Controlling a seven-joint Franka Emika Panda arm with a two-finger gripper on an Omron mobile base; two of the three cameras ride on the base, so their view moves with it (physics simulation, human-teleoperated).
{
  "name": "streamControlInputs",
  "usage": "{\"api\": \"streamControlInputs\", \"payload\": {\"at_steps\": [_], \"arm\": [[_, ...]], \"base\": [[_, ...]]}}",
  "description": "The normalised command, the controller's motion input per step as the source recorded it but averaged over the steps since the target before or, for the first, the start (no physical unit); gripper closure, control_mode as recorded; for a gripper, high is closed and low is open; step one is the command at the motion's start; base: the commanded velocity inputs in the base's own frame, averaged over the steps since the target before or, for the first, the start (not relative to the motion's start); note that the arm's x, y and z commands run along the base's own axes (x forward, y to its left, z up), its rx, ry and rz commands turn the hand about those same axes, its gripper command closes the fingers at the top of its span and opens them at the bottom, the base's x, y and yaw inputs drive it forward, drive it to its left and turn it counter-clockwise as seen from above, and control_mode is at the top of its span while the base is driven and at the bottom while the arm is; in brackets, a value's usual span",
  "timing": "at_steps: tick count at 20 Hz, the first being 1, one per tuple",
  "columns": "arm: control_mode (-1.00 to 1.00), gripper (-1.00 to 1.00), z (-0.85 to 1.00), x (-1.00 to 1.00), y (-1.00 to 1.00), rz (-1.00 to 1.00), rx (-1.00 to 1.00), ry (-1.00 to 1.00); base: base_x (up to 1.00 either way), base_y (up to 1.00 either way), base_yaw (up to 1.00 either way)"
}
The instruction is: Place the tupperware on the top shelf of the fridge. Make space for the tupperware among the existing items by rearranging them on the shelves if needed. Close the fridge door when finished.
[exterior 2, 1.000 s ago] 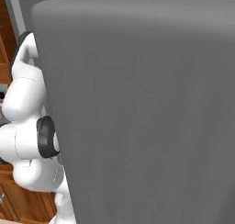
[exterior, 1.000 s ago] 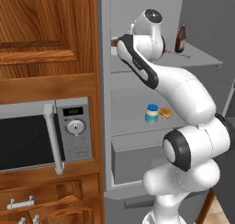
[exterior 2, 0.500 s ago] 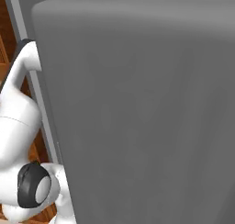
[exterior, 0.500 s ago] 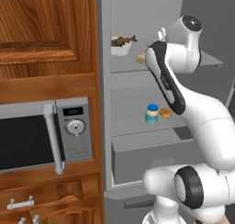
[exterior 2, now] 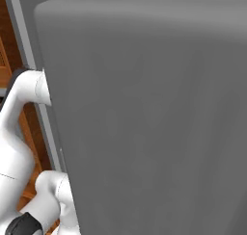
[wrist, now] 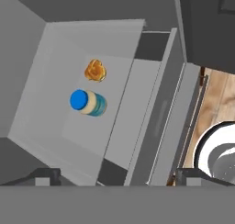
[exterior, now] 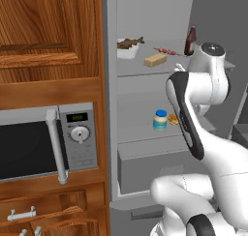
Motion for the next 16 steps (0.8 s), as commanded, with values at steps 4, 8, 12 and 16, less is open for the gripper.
{"api": "streamControlInputs", "payload": {"at_steps": [4, 8, 12, 16], "arm": [[-1.00, -1.00, -0.21, -0.13, 0.03, 0.00, -0.07, 0.17], [-1.00, -1.00, 0.00, 0.00, -0.03, 0.00, 0.01, 0.00], [1.00, -1.00, 0.00, 0.00, 0.00, 0.00, 0.00, 0.00], [1.00, -1.00, 0.00, 0.00, 0.00, 0.00, 0.00, 0.00]], "base": [[0.00, 0.00, 0.00], [0.00, 0.00, 0.00], [-0.70, -0.32, -0.11], [-1.00, -0.39, -0.25]]}}
